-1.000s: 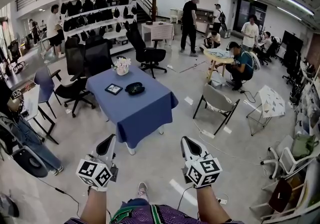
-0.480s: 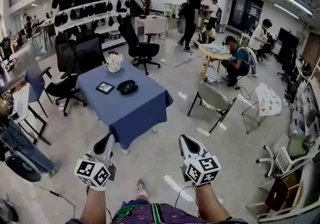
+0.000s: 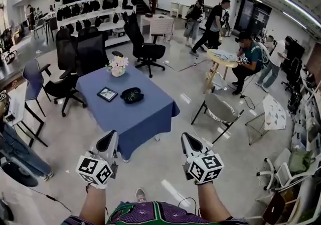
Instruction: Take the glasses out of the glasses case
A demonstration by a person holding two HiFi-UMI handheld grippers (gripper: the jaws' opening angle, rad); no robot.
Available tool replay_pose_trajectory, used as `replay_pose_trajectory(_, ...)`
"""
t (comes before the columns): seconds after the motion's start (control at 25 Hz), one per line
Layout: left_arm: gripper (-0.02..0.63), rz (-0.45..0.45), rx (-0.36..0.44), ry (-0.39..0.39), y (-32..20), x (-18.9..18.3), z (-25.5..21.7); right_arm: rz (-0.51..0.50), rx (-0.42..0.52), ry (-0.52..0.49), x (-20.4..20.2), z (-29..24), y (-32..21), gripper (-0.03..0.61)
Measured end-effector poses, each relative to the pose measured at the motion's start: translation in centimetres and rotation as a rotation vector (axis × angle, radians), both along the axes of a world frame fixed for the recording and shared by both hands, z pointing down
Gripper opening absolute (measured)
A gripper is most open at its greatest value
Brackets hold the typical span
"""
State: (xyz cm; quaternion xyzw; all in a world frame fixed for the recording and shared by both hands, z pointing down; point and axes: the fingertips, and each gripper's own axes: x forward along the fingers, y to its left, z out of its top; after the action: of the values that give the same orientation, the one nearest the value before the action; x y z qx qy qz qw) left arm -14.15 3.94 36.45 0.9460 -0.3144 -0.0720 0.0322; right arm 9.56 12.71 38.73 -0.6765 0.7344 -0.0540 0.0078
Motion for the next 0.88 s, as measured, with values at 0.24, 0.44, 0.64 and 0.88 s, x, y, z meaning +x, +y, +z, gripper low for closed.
replay_pose_trajectory(0.24,0.017,-0.008,0.003,-0.003,-6.5,-0.3,-0.4,-0.011,-0.008,0.014,-0.2,-0.5,-6.9,0.003)
replay_pose_trajectory(0.44,0.017,-0.007,0.003,0.004,-11.3,-0.3,-0.5,-0.02,-0.008,0.019,-0.6,-0.8,-11.9,0.003)
replay_pose_trajectory(0.64,0.017,-0.007,-0.005,0.008,-14.7,-0.3,0.5,-0.038,-0.033,0.06,-2.0,0.3,-15.2,0.003)
replay_pose_trajectory(0.88,0.017,-0.013,-0.037,0.008,-16.4,-0.2,2.2,-0.036,-0.059,0.055,-1.5,1.0,-17.5,0.003)
